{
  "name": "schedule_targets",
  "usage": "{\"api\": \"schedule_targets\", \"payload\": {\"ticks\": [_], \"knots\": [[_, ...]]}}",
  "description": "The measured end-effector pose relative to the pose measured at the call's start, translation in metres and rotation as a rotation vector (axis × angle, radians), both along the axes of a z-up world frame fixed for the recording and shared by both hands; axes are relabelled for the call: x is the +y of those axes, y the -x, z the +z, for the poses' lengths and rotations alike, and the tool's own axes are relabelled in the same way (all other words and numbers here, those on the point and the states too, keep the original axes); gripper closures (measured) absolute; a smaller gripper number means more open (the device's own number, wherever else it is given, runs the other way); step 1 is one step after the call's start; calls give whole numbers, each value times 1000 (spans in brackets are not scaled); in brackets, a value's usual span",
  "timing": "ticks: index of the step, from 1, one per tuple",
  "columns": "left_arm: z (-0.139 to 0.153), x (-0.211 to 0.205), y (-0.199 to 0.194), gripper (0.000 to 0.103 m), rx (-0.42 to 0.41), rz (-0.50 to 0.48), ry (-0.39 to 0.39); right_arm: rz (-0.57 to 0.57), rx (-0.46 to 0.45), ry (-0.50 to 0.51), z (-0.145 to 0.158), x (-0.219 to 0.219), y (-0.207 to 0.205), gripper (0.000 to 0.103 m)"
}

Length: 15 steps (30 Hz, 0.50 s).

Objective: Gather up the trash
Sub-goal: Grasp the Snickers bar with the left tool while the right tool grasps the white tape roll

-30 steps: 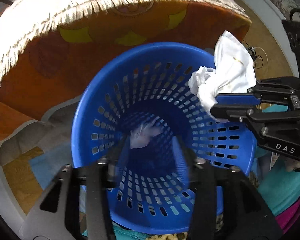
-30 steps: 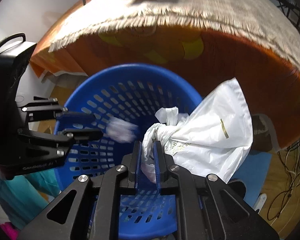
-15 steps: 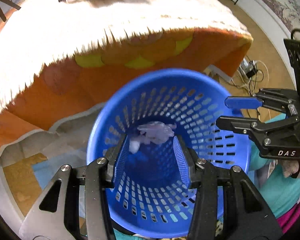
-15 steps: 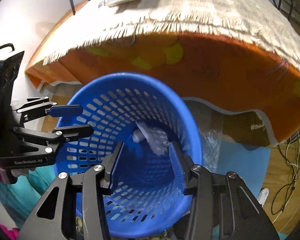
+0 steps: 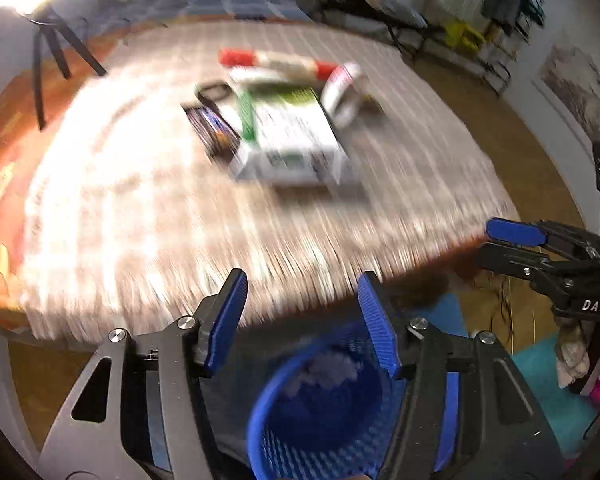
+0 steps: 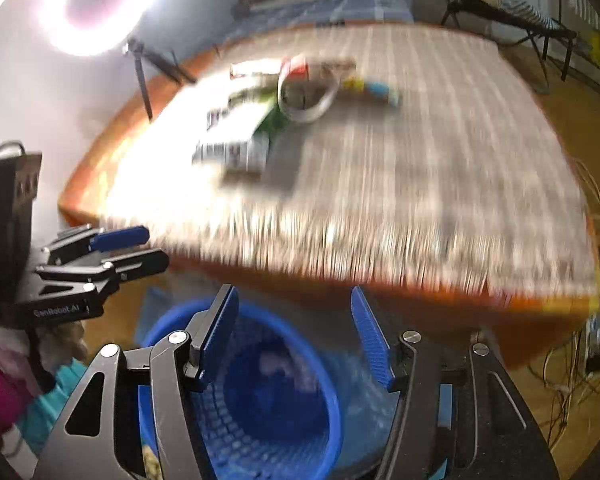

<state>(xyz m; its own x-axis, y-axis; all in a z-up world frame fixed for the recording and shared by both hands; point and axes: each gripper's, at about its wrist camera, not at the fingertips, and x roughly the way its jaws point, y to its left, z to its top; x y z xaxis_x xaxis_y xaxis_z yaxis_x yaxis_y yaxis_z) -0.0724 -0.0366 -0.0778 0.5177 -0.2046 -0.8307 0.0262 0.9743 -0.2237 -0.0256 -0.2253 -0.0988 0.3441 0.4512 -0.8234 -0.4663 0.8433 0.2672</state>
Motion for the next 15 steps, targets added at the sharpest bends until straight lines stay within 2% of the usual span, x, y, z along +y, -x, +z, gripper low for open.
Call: {"api": "schedule_targets", "payload": {"ticks": [6,10,15], "knots": [[11,27,-38,44,-31,107,4,-7,-68,-51,26,20,-40,45],[7,47,-62,44,-33,157,-1,-15,-55,-117,26,34,-70,45],[-3,72,-80,44,0,224,61,-23,-30,-168,19,52,-99,45]]}}
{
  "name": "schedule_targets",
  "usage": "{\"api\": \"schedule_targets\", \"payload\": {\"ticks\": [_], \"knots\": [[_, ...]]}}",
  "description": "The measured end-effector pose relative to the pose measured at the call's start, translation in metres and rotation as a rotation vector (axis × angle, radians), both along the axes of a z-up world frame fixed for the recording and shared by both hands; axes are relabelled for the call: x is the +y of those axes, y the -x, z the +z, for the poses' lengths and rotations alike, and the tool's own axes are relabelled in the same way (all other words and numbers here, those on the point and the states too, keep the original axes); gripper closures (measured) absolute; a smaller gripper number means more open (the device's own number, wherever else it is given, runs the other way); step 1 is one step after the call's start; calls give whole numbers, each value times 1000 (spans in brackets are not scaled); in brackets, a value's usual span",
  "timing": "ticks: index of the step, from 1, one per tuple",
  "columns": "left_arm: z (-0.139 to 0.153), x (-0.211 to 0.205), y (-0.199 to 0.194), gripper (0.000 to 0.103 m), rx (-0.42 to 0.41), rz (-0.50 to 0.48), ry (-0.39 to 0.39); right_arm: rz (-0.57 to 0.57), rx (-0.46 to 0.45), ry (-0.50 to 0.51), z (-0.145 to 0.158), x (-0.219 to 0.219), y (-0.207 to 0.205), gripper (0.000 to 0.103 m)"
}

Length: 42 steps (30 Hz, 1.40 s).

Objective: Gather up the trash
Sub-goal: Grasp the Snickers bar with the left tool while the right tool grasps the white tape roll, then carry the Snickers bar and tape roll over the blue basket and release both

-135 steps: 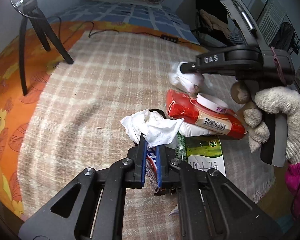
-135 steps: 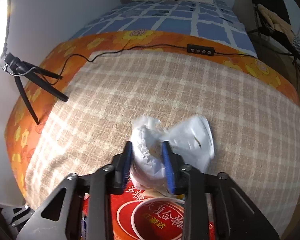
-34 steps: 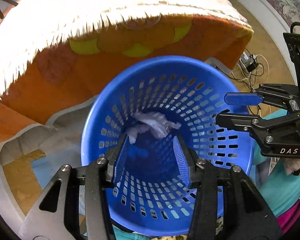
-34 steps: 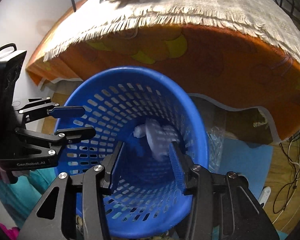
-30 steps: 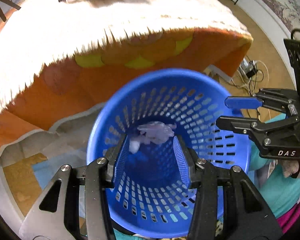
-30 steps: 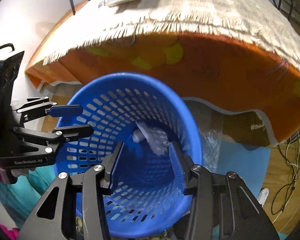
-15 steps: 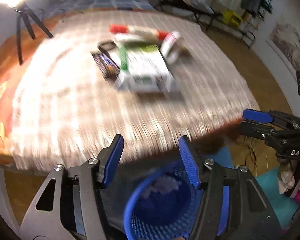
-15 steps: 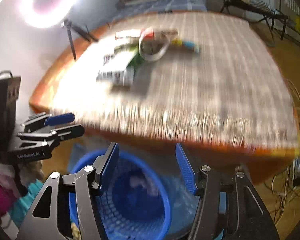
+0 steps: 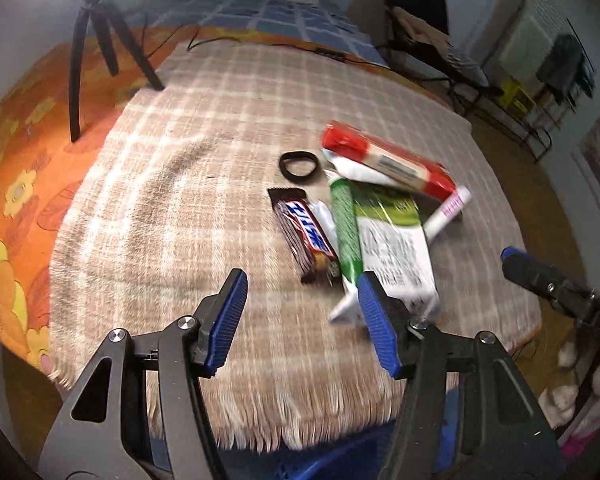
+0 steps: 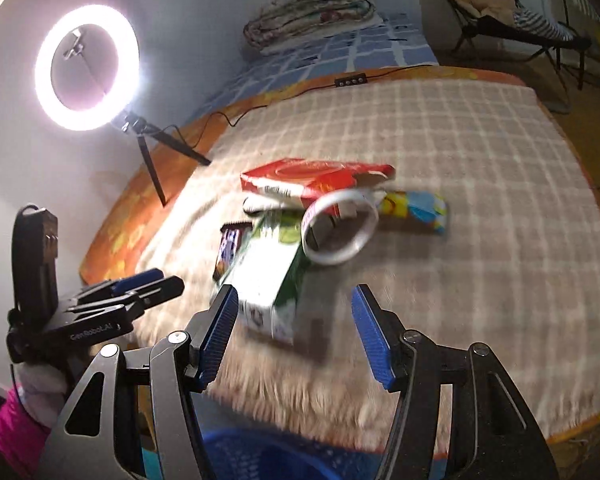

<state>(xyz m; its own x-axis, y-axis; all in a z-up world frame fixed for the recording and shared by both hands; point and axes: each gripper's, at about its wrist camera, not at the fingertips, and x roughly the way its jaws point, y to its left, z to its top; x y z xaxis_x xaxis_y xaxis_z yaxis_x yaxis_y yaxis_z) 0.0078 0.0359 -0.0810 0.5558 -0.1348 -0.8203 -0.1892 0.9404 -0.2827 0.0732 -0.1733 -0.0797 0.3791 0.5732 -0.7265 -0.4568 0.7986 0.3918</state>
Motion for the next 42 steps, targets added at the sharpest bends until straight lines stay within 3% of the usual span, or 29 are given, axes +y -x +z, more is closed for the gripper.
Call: {"api": "schedule_targets", "payload": {"ticks": [7,16,20,24,26,28,42], "knots": [[-13,11,-24,52,32,36,71,-44,86,-77,-16,10,-35,46],[-33,20,-56,59,75,64,129,-54,118,-77,-31,30,-61,61],[-39,18,-64,62,90,61,117,-69,125,-64,-36,33,-68,66],[-45,16,-71,83,106,66,97,-73,143,-71,-41,34,-73,81],[-46,17,-74,90,108,73,85,-71,148,-73,-44,34,-74,94],[-47,19,-74,96,105,80,91,-75,148,-75,-45,33,-73,95],[-30,38,-44,98,48,108,52,-52,57,-32,-26,10,-48,100]]}}
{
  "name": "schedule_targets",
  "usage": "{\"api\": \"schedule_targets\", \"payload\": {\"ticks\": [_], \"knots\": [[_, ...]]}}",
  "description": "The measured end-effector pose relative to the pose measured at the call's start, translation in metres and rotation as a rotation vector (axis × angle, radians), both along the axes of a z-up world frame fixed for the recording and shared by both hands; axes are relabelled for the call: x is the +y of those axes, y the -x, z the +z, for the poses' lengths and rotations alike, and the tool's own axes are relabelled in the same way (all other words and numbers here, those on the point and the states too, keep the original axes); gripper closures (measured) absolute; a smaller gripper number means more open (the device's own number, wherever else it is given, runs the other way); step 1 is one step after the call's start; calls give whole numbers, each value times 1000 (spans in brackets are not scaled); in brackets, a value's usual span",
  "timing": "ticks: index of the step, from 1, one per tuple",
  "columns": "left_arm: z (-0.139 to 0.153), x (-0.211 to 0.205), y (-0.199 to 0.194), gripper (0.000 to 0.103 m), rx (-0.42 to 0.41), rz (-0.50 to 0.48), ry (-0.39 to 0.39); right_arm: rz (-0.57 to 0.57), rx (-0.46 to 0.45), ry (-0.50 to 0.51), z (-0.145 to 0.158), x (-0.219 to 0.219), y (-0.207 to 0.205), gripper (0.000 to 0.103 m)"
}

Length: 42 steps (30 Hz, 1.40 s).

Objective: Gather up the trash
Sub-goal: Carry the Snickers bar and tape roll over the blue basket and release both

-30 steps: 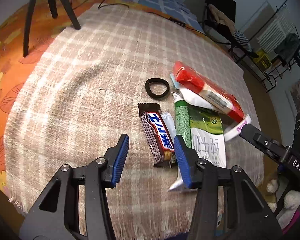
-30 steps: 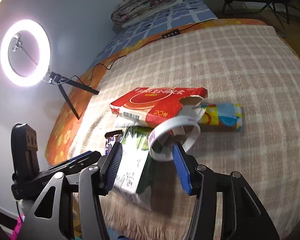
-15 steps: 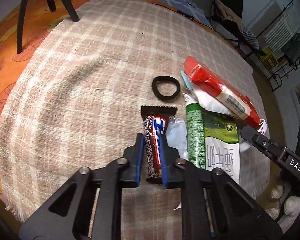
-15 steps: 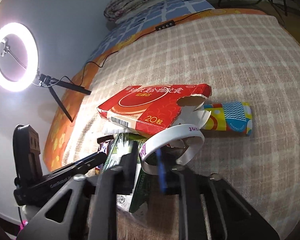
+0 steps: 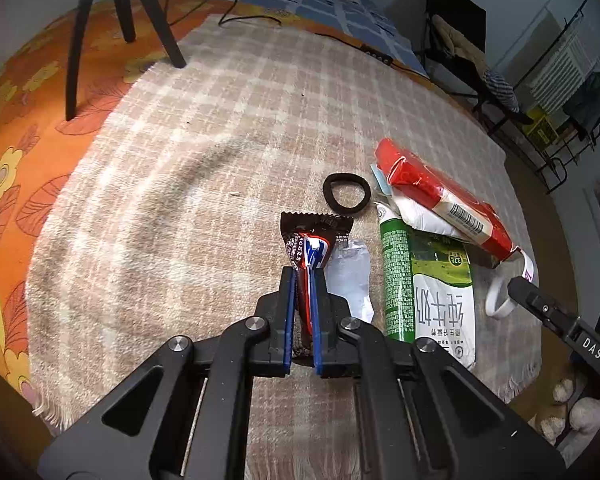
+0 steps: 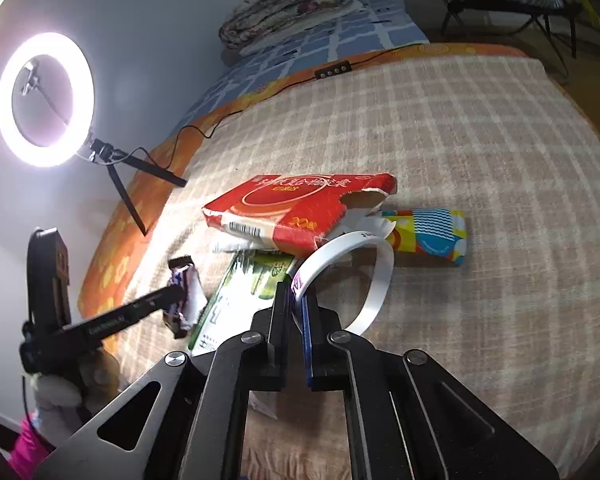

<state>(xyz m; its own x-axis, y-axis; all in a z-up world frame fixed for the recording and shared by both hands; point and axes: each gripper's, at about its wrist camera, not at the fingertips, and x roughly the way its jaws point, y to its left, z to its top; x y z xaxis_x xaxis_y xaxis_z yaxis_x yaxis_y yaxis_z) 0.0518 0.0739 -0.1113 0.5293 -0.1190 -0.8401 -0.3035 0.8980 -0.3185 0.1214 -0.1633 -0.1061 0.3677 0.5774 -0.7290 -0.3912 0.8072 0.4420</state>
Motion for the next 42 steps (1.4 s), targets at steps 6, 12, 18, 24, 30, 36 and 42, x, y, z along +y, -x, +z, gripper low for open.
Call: {"api": "schedule_targets", "payload": {"ticks": [6,12,18,24,30,36,42], "knots": [[6,-1,5,98,-14,5,-12,1,-7,0,1,-8,5,102],[18,-5,16,98,-32,-6,-9,21,-29,0,11,-8,13,102],[33,-20,40,98,-56,-59,-25,71,-71,34,22,-9,37,102],[42,-38,67,98,-66,-120,-39,112,-106,70,29,-18,72,102],[49,-60,89,98,-78,-182,-59,143,-121,101,30,-28,107,102],[50,-76,108,98,-78,-227,-60,171,-114,134,26,-34,141,102],[38,-90,130,98,-50,-277,-60,200,-109,164,21,-37,170,102]]}}
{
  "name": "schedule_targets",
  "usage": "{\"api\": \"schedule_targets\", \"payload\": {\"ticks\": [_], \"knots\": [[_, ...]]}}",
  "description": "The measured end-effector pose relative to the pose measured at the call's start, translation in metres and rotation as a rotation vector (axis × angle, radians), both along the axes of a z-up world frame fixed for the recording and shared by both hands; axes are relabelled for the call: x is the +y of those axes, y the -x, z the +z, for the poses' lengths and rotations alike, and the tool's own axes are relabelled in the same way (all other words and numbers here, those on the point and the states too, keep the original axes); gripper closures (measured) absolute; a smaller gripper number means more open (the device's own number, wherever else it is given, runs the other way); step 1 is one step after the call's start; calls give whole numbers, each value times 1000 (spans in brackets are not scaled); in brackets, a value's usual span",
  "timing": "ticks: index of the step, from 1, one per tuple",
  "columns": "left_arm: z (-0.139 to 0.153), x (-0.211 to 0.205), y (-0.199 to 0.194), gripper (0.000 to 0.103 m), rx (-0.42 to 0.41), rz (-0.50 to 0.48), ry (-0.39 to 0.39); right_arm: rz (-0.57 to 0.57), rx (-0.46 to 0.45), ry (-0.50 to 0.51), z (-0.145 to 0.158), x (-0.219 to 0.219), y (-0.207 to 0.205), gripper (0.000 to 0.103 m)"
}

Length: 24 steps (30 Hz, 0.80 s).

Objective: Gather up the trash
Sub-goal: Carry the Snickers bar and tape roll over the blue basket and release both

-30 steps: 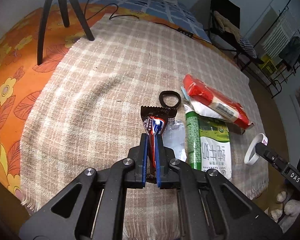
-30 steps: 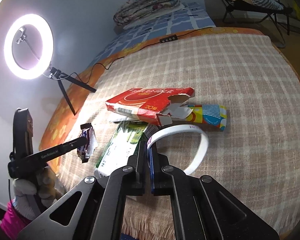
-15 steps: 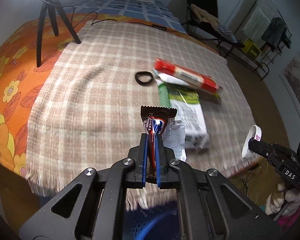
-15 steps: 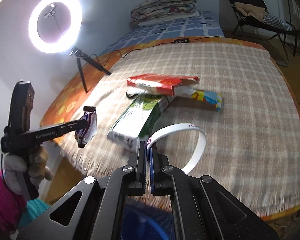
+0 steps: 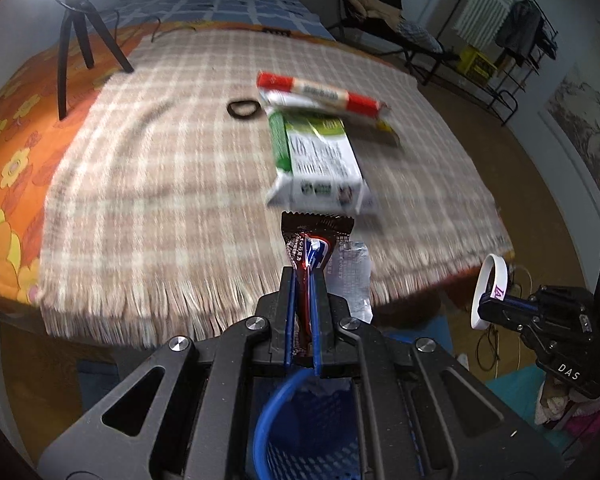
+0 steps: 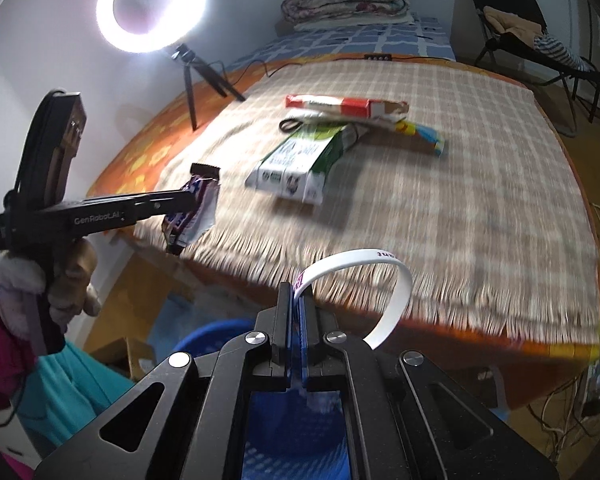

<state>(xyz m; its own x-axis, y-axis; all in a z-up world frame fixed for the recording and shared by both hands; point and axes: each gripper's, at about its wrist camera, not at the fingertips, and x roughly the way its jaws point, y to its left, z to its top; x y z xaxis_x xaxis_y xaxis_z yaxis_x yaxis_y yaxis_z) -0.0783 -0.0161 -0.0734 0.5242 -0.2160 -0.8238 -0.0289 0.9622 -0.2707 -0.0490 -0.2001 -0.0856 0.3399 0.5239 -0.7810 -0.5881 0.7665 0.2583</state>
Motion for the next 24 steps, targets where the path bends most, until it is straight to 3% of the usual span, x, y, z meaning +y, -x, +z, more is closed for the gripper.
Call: {"api": "schedule_targets", "payload": {"ticks": [10,24], "knots": [[-33,-28,37,98,76,-93,-5,29,50,53,-24,6,44,102],[-77,-52,68,98,188,-146,-17,26,125,81,-60,3,80,102]]}}
